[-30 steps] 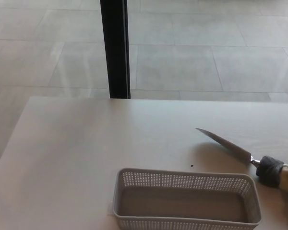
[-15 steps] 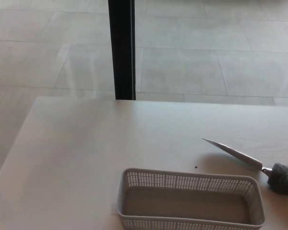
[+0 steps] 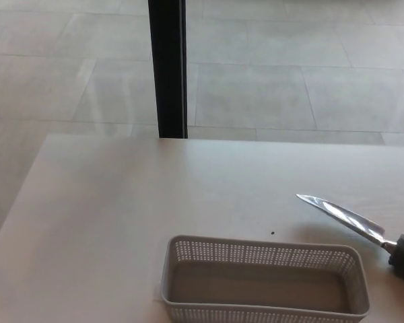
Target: A garden tool is kept on the righthand side and a container is kept on the lefthand side on a desk infront of the robot. the robot uses its right hand to pick up the garden tool and makes a scooping motion inside the container
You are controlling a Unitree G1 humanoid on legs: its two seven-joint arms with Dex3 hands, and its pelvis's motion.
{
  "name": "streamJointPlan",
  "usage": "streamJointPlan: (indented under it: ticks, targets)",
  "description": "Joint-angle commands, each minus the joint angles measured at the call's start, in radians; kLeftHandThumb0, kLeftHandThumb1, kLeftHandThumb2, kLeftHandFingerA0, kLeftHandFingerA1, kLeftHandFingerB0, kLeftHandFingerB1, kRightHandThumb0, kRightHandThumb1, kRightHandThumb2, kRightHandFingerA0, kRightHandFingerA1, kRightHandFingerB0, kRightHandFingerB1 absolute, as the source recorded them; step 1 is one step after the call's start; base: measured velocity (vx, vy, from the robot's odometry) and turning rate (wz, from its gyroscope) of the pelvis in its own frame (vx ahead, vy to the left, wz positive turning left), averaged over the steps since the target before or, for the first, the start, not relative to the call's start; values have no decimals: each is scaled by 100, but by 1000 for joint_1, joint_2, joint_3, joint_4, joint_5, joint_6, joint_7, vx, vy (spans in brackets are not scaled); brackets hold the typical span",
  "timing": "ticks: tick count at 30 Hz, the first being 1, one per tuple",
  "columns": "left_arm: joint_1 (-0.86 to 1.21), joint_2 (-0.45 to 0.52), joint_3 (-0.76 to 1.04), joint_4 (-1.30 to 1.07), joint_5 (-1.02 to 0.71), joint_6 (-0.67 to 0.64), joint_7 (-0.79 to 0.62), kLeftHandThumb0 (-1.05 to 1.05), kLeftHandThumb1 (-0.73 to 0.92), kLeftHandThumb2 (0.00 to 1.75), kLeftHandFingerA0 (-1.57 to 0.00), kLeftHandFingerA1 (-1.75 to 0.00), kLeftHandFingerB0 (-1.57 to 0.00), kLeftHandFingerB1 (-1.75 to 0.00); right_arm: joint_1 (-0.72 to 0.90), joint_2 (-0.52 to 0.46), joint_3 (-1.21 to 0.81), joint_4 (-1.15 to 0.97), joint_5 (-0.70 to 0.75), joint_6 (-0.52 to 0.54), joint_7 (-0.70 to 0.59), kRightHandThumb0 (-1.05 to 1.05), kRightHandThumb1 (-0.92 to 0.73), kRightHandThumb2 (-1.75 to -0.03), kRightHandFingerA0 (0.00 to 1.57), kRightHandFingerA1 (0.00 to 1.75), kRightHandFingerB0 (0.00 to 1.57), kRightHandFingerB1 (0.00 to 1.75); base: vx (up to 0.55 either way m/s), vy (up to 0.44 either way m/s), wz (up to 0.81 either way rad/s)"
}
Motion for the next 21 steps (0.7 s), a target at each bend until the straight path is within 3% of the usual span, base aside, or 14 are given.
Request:
streamJointPlan:
  ticks: [1, 4, 5, 6, 7, 11, 12, 13, 16, 18, 20, 21]
  targets:
    - [10, 21, -4, 0, 4, -12, -2, -79, 3, 107, -92, -111, -75, -96, 8, -34, -86, -99, 48, -53, -16, -17, -60, -81, 80, 175, 66, 155, 0, 0, 0]
    - [8, 21, -4, 4, 2, -6, 0, -78, 1, 107, -83, -109, -75, -98, 7, -56, -121, -141, 32, -84, -25, -13, -58, -82, 81, 173, 68, 150, 0, 0, 0]
    - [8, 22, -5, 4, 2, -6, 0, -74, 2, 106, -95, -111, -77, -96, 17, -67, -162, -187, 58, -109, -35, -7, -56, -76, 79, 173, 67, 152, 0, 0, 0]
    - [7, 24, -5, 4, 2, -5, -1, -74, 2, 106, -95, -111, -77, -96, 21, -64, -174, -196, 57, -112, -32, -7, -56, -76, 79, 173, 67, 152, 0, 0, 0]
    - [7, 25, -6, 5, 4, -7, 6, -79, -2, 105, -102, -113, -80, -97, 27, -77, -214, -212, 79, -154, -54, -8, -54, -83, 80, 175, 68, 151, 0, 0, 0]
    - [8, 26, 3, 3, -6, -6, -1, -83, -2, 108, -103, -116, -80, -100, 41, -86, -294, -258, 91, -179, -57, -16, -53, -98, 87, 175, 73, 154, 0, 0, 0]
    - [7, 25, 4, 3, -7, -4, -1, -74, -1, 105, -103, -113, -79, -98, 52, -101, -319, -276, 107, -189, -45, -25, -58, -109, 90, 175, 74, 155, 0, 0, 0]
    - [6, 27, -5, 5, 3, -8, 1, -82, 4, 103, -77, -111, -70, -99, 62, -109, -343, -292, 113, -200, -34, -27, -56, -114, 91, 175, 75, 156, 0, 0, 0]
    - [8, 27, -13, 1, 7, -14, -15, -81, 3, 108, -68, -116, -66, -101, 92, -137, -373, -312, 98, -251, -45, -28, -52, -120, 94, 175, 76, 155, 0, 0, 0]
    - [4, 23, -18, 1, 11, -11, -2, -71, -4, 116, -91, -108, -78, -98, 113, -169, -383, -322, 82, -298, -51, -30, -50, -119, 95, 175, 74, 157, 0, 0, 0]
    - [0, 20, 7, 4, -17, 6, -2, -69, -4, 111, -91, -107, -77, -98, 140, -230, -378, -333, 55, -376, -43, -20, -49, -110, 90, 175, 73, 153, 0, 0, 0]
    - [1, 22, -3, 3, -5, 1, 8, -67, 2, 109, -105, -111, -83, -98, 153, -250, -376, -333, 42, -401, -51, -18, -49, -105, 89, 175, 72, 155, 0, 0, 0]
